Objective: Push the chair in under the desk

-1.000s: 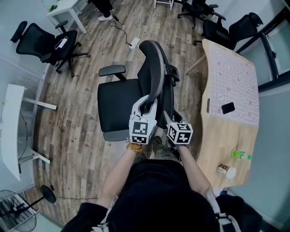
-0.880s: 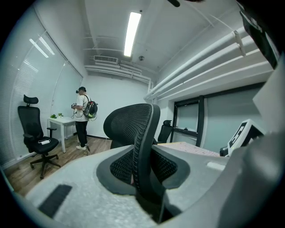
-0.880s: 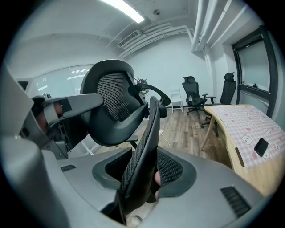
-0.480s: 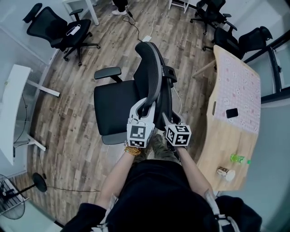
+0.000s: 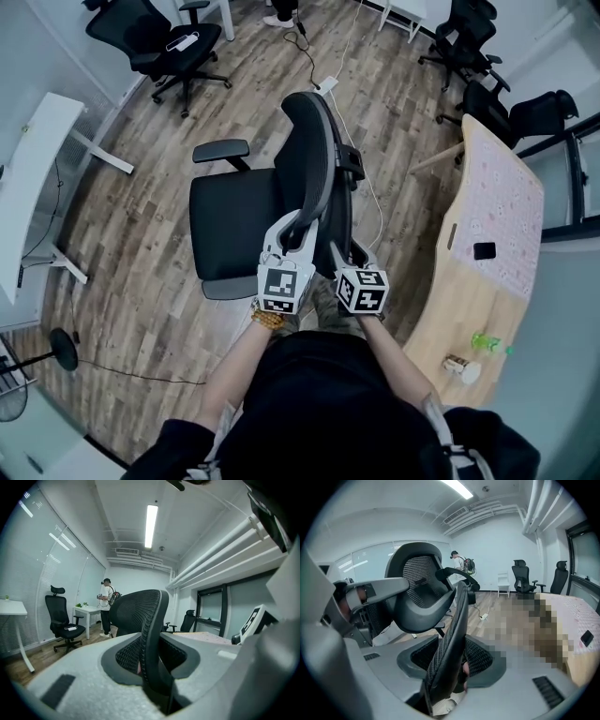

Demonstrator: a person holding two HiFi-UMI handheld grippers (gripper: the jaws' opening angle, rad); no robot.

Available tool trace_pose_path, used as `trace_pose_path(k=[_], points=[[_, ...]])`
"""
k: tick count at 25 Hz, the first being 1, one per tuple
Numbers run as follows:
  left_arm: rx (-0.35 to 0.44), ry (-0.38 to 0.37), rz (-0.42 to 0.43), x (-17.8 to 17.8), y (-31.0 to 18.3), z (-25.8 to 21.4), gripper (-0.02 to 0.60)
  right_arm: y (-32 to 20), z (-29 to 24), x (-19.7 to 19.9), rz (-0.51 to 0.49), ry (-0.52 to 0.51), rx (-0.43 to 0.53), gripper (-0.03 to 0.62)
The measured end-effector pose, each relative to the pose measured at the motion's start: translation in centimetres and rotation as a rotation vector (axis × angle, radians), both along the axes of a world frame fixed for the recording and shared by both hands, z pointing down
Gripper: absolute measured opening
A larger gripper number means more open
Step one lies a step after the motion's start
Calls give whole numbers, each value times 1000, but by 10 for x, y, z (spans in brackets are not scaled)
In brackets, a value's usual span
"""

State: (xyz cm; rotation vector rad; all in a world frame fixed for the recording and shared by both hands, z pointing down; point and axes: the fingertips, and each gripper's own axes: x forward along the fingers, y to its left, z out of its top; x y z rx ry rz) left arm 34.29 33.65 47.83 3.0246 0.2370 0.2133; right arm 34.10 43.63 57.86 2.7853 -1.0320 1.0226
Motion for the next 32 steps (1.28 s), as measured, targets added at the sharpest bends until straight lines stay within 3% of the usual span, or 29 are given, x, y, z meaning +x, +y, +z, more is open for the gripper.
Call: trace_pose_path(k=[6, 9, 11, 15, 17, 23, 24, 25, 26, 28, 29, 32], points=[[-15, -10, -69, -40, -34, 2, 97, -34, 0, -38, -105, -113, 54, 199], [-7, -13, -107, -55, -49, 1, 100, -50, -4, -58, -293, -164, 40, 227], [-1, -12, -134, -64, -60, 0, 100, -62, -11, -69, -441, -146, 8, 261], [38, -4, -196, -87, -77, 0, 114, -75, -30, -82, -754, -15, -36, 304], [68, -12, -222, -95, -84, -2, 128, -78, -45, -74, -905, 113, -63, 264], [153, -110, -327, -139, -95, 7, 156, -98, -58, 3, -1247, 429, -203, 248], [156, -129, -356, -148, -97, 9, 156, -104, -60, 9, -1333, 469, -216, 125], [160, -147, -389, -157, -99, 10, 156, -109, -60, 7, -1442, 505, -229, 57], [163, -165, -426, -164, -99, 10, 156, -112, -61, 2, -1563, 540, -244, 65], [159, -192, -503, -176, -95, 8, 156, -113, -61, -8, -1779, 608, -273, 172], [155, -202, -537, -179, -91, 6, 156, -114, -63, -9, -1852, 637, -276, 183], [143, -238, -599, -174, -71, 5, 156, -117, -78, -1, -1943, 660, -191, 176]])
